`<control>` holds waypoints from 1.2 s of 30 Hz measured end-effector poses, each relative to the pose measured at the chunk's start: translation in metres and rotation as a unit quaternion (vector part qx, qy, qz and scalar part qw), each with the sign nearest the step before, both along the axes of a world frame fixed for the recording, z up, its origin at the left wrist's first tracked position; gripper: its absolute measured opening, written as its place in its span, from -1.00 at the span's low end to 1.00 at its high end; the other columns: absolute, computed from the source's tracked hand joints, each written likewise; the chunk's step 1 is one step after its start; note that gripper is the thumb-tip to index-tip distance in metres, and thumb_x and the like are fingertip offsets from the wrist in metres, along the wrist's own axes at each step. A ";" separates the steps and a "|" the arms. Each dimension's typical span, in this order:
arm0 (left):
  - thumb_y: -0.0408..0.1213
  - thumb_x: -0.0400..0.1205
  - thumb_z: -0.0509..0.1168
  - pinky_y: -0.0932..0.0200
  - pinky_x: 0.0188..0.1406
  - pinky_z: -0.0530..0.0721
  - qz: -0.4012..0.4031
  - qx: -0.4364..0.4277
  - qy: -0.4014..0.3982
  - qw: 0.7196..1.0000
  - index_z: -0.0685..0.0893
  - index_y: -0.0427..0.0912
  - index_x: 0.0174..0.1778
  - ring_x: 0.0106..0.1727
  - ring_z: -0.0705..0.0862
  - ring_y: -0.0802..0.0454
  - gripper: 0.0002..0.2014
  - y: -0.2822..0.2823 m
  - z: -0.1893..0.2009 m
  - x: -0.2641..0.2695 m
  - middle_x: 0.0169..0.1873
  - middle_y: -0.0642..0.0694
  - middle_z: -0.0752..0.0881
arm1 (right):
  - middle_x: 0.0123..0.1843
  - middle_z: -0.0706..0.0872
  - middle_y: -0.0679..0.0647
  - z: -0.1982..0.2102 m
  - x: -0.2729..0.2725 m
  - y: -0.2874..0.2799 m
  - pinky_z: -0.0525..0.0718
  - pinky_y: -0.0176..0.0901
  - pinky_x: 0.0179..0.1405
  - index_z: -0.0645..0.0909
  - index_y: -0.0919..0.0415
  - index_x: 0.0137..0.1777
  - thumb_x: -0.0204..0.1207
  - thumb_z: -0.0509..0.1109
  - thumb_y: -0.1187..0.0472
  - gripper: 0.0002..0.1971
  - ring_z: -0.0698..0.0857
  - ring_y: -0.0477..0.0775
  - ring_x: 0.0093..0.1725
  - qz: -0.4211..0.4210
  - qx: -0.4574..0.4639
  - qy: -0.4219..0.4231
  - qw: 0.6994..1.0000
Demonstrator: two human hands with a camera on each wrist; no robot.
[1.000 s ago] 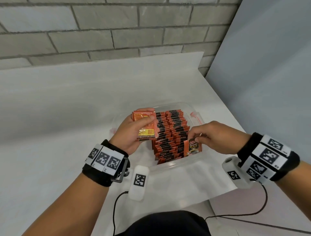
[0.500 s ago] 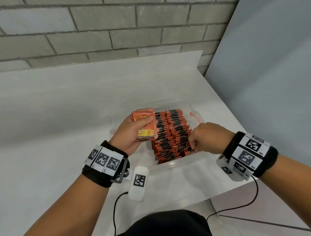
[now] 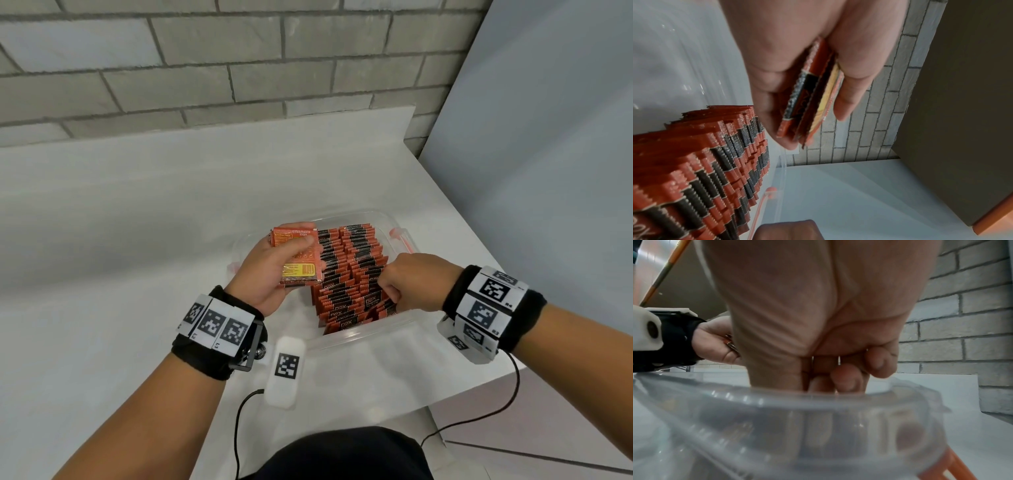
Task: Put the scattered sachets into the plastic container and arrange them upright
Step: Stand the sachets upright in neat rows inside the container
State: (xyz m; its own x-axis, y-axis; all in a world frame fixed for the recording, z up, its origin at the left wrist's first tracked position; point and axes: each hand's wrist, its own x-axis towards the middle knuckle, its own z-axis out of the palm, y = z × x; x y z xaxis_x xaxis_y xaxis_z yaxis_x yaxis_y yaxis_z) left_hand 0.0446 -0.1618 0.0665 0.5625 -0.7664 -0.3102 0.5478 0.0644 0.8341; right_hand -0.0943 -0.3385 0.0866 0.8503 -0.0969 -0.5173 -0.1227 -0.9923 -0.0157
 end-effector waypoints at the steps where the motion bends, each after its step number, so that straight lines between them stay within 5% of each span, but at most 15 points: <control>1: -0.37 0.64 0.28 0.09 -0.24 0.77 0.002 0.002 0.003 1.000 0.67 -0.16 0.21 -0.17 0.78 -0.06 -0.76 0.000 0.000 0.000 -0.08 -0.17 0.80 | -0.38 0.43 -0.20 -0.001 0.000 -0.002 0.27 -0.37 -0.48 0.50 0.06 -0.32 0.44 0.42 0.30 -0.80 0.51 -0.04 -0.25 -0.007 0.006 0.002 1.000; 6: -0.33 0.67 0.18 0.08 -0.29 0.75 0.009 0.003 0.033 0.999 0.64 -0.21 0.23 -0.23 0.77 -0.10 -0.74 -0.001 -0.001 0.001 -0.09 -0.21 0.79 | -0.34 0.59 -0.18 0.009 -0.002 -0.011 0.38 -0.39 -0.40 0.59 0.09 -0.25 0.40 0.56 0.16 -0.83 0.55 -0.16 -0.32 -0.100 0.090 -0.004 0.991; 9: -0.42 0.64 0.10 0.04 -0.28 0.76 0.008 -0.003 0.051 0.999 0.64 -0.25 0.22 -0.23 0.77 -0.17 -0.70 0.000 -0.001 0.001 -0.13 -0.26 0.78 | -0.26 0.66 -0.12 0.020 -0.004 -0.011 0.41 -0.57 -0.34 0.63 0.02 -0.11 0.45 0.50 0.00 -0.85 0.56 -0.24 -0.34 -0.153 0.173 -0.103 0.967; 12: -0.50 0.61 0.22 0.03 -0.19 0.79 -0.019 -0.006 0.011 1.000 0.64 -0.27 0.25 -0.07 0.79 -0.15 -0.70 -0.001 0.002 -0.005 0.02 -0.29 0.77 | -0.18 0.68 -0.09 0.027 0.001 0.005 0.52 -0.42 -0.24 0.61 -0.07 0.05 0.48 0.43 -0.06 -0.80 0.59 -0.26 -0.32 -0.232 0.306 -0.228 0.895; 16: -0.42 0.46 0.37 0.03 -0.11 0.78 -0.020 -0.020 -0.019 0.999 0.54 -0.38 0.35 0.02 0.75 -0.16 -0.50 -0.003 0.005 -0.013 0.11 -0.33 0.72 | -0.23 0.70 -0.07 0.019 0.013 0.032 0.72 -0.08 -0.23 0.57 0.07 0.07 0.49 0.48 0.14 -0.79 0.68 -0.10 -0.32 -0.302 0.441 -0.214 0.818; 20: 0.07 0.51 0.28 0.02 -0.23 0.77 -0.039 -0.010 0.004 0.999 0.66 -0.23 0.22 -0.15 0.75 -0.07 -0.50 0.001 0.006 -0.012 0.02 -0.29 0.72 | -0.23 0.73 -0.06 0.016 0.020 0.033 0.70 0.00 -0.03 0.59 0.13 -0.16 0.43 0.52 0.34 -0.84 0.70 -0.05 -0.21 -0.286 0.438 -0.361 0.772; 23: 0.13 0.49 0.25 0.00 -0.27 0.77 -0.022 -0.015 0.050 0.998 0.64 -0.22 0.16 -0.20 0.75 -0.09 -0.48 0.005 0.008 -0.008 -0.06 -0.27 0.71 | -0.08 0.69 0.02 0.015 0.021 0.034 0.64 -0.13 0.08 0.60 0.05 -0.29 0.35 0.56 0.39 -0.75 0.65 -0.01 -0.01 -0.207 0.387 -0.426 0.791; 27: -0.46 0.45 0.33 0.08 -0.26 0.77 0.005 -0.041 0.008 0.999 0.64 -0.28 0.18 -0.18 0.78 -0.08 -0.65 0.006 0.010 -0.005 -0.05 -0.25 0.77 | 0.17 0.62 -0.04 0.009 0.018 0.037 0.53 -0.19 0.18 0.72 -0.09 -0.13 0.41 0.42 0.48 -0.64 0.54 -0.02 0.22 -0.152 0.319 -0.366 0.861; 32: -0.62 0.58 0.22 0.09 -0.23 0.78 0.043 -0.061 0.007 0.997 0.65 -0.25 0.14 -0.12 0.79 -0.10 -0.71 0.005 0.008 -0.005 -0.05 -0.24 0.79 | -0.02 0.78 0.03 0.016 0.018 0.042 0.77 0.04 0.02 0.56 -0.03 0.05 0.53 0.42 0.28 -0.80 0.77 0.04 -0.02 -0.323 0.466 -0.317 0.760; 36: -0.54 0.47 0.30 0.06 -0.18 0.78 0.000 -0.071 -0.008 0.997 0.64 -0.26 0.18 -0.08 0.78 -0.13 -0.65 0.003 0.010 -0.012 -0.02 -0.27 0.78 | -0.26 0.79 0.06 0.016 0.020 0.041 0.76 0.14 0.03 0.63 0.03 0.01 0.47 0.48 0.34 -0.78 0.78 0.12 -0.18 -0.305 0.450 -0.338 0.769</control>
State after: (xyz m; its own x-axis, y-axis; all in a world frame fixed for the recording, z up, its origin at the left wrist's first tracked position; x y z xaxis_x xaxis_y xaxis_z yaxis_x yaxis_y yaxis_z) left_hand 0.0323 -0.1589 0.0760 0.5658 -0.8023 -0.1900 0.5342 0.1812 0.8257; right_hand -0.0743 -0.2980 0.1030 0.8928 -0.4452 -0.0683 -0.2229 -0.3048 -0.9260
